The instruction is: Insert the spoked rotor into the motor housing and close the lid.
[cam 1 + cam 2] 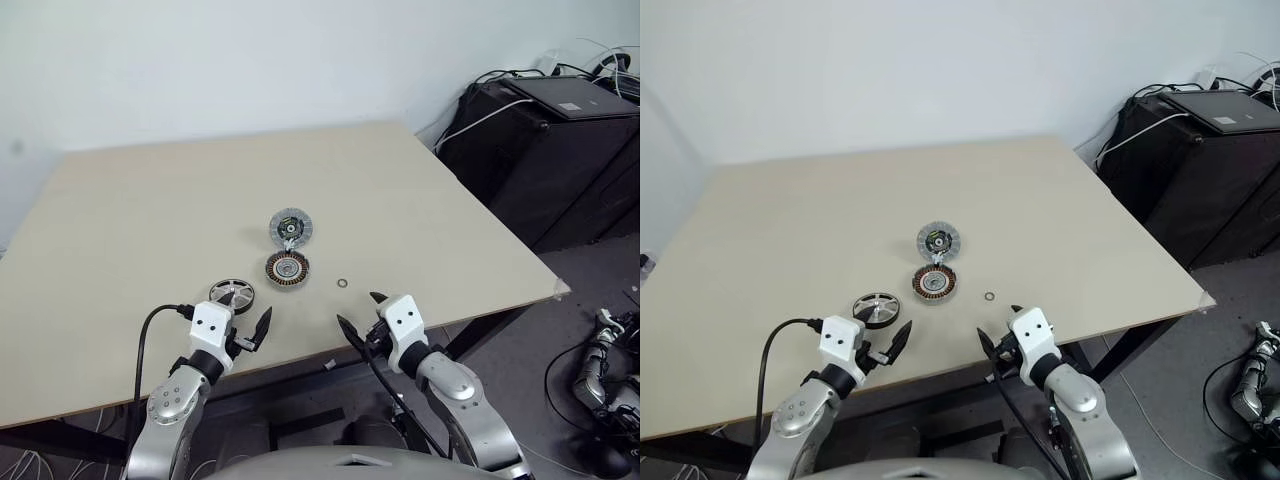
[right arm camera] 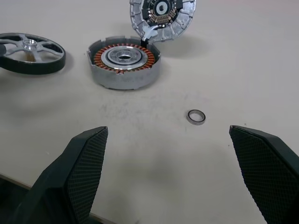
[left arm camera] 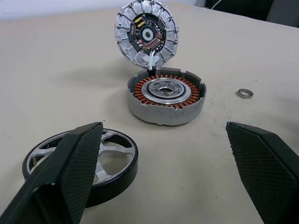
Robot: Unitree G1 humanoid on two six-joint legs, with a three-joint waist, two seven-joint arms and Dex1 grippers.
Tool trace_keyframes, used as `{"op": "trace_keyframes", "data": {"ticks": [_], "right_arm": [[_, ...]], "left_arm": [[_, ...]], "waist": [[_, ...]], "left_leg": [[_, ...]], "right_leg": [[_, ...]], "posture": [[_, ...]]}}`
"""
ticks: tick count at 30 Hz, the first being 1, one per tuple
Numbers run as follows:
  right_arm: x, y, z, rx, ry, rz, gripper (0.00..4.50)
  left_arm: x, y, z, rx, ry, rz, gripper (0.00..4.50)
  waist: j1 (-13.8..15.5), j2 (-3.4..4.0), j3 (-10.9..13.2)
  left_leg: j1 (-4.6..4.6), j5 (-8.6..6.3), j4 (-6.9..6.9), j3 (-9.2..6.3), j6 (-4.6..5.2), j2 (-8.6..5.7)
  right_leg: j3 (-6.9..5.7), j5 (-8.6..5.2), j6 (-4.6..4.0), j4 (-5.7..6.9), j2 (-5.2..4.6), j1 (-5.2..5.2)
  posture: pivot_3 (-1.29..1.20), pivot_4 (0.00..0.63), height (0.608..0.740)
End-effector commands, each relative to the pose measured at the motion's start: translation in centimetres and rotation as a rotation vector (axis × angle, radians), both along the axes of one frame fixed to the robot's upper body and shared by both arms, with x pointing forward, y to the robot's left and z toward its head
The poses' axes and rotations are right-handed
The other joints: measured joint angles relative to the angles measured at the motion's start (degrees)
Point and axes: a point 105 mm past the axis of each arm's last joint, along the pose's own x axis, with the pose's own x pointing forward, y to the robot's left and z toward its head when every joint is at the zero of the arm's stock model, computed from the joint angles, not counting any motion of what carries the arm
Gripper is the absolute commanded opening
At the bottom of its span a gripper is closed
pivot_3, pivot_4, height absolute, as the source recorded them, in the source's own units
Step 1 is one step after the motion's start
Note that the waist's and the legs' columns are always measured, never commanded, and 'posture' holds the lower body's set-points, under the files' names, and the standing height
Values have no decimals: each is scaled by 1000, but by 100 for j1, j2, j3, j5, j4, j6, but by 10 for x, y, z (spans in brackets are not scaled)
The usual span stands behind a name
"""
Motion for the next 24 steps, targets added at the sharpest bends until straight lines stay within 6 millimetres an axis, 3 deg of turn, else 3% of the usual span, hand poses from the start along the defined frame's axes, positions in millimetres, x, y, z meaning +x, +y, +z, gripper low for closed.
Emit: {"op": "trace_keyframes", "data": {"ticks": [1,15,24], "right_arm": [[5,-2,10,10,-52,-6,4459],[9,-6,5,5,-16,-63,4459],[57,-6,-5,-60,7,-127,4459]], "left_arm": [[3,-3,8,4,-41,-11,4458],[3,-2,7,9,-39,-8,4458],[5,-4,8,9,-42,-19,4458]], "waist": [[0,0,0],[0,0,0],[-6,2,1]], "left_leg": [[0,0,0,0,0,0],[0,0,0,0,0,0],[1,1,2,8,1,0]], "right_leg": [[0,0,0,0,0,0],[0,0,0,0,0,0],[0,1,0,1,1,0]], "posture": [[0,0,740],[0,0,740],[0,0,740]]}}
